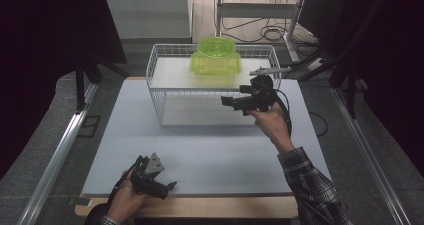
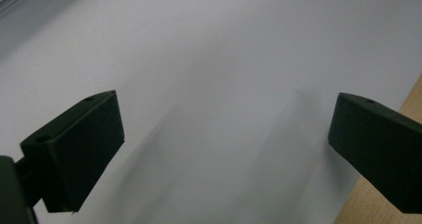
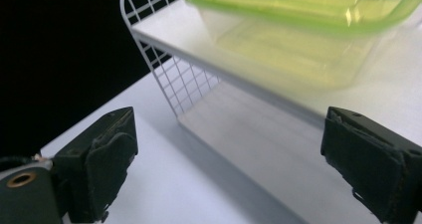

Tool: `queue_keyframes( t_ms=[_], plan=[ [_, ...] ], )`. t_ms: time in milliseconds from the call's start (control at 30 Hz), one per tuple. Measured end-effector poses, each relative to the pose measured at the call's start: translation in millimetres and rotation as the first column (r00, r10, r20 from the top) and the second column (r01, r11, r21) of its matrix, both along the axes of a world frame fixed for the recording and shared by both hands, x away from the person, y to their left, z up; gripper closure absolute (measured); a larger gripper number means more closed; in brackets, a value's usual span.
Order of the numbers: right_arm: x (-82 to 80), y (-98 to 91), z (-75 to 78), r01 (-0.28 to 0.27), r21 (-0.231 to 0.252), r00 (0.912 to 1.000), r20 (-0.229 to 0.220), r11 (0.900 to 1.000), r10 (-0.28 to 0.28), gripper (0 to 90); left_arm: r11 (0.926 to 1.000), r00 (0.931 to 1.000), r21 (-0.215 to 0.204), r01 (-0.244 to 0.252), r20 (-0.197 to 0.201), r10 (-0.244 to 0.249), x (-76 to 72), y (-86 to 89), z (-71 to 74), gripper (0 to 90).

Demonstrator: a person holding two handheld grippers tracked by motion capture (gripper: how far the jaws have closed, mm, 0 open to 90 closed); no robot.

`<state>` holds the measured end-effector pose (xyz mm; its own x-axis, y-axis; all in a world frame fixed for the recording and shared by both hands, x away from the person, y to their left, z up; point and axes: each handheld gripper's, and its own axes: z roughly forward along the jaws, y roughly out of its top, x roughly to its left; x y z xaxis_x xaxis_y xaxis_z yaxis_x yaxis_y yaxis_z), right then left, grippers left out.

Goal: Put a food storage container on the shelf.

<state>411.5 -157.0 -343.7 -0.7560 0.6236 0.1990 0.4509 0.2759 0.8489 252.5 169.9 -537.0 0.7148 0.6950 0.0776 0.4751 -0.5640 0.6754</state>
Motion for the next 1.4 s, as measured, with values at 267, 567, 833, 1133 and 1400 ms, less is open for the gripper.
queue_keyframes(
  t_ms=[267,567,833,1133,1400],
  plan=[
    [-10.6,-4.8,-24.1,-0.017,-0.051,0.9998,-0.008,0.9986,0.016,1.9,1.0000,1.0000,-0.008,-0.002,0.002,0.002,-0.1,1.3,0.9,1.0],
    [-22.8,-16.5,-44.9,0.007,-0.096,0.9997,0.024,0.9953,-0.005,0.8,0.9989,0.9998,-0.047,-0.010,-0.018,0.009,0.4,2.9,2.0,0.5],
    [-37.7,-31.2,-63.6,0.049,-0.122,0.9985,0.032,0.9913,-0.045,0.0,0.9986,0.9998,-0.053,-0.010,-0.018,0.009,0.4,2.7,2.0,0.0],
    [-51.1,-48.1,-85.9,0.077,-0.125,0.9968,0.033,0.9892,-0.073,0.0,0.9991,0.9999,-0.043,-0.005,-0.014,0.004,0.4,2.2,1.6,0.0],
    [-64.0,-60.4,-104.2,0.094,-0.128,0.9953,0.037,0.9874,-0.090,0.0,0.9991,1.0000,-0.043,-0.005,-0.009,0.004,-0.1,2.1,1.7,0.0]
  ],
)
